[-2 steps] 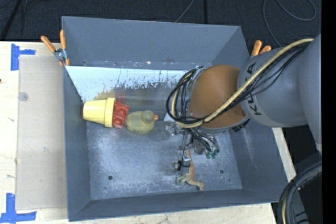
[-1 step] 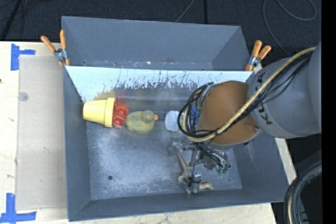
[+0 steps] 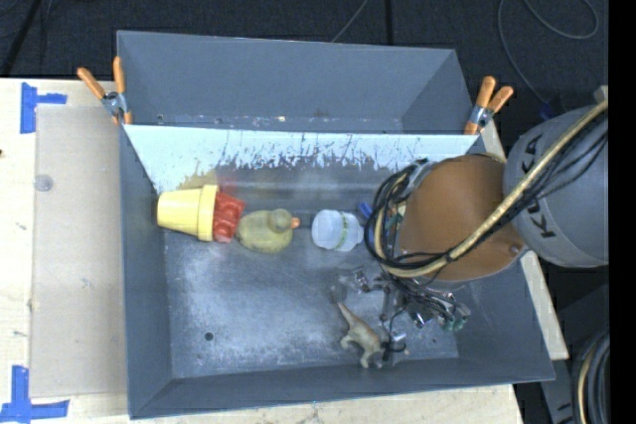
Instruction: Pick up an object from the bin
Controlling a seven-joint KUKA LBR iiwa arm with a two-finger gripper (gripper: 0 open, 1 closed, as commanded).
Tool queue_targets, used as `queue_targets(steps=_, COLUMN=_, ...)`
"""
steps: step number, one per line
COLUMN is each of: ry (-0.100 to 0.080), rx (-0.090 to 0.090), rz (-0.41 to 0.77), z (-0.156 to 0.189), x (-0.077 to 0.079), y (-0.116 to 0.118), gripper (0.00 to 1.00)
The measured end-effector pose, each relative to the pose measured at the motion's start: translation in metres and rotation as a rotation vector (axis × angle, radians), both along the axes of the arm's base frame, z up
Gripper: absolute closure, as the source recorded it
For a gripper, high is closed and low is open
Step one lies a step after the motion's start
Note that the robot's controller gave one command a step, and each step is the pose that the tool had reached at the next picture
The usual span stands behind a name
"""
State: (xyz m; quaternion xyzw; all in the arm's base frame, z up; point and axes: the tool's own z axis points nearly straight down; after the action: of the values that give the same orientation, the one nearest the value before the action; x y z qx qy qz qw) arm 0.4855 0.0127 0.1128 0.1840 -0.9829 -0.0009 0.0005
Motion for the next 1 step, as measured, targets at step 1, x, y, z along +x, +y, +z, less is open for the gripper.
queue_targets(steps=1, ry=0.002, rx=0.001, rz=-0.052, z=-0.0021, x=0.0036, y=-0.0078, gripper=0.00)
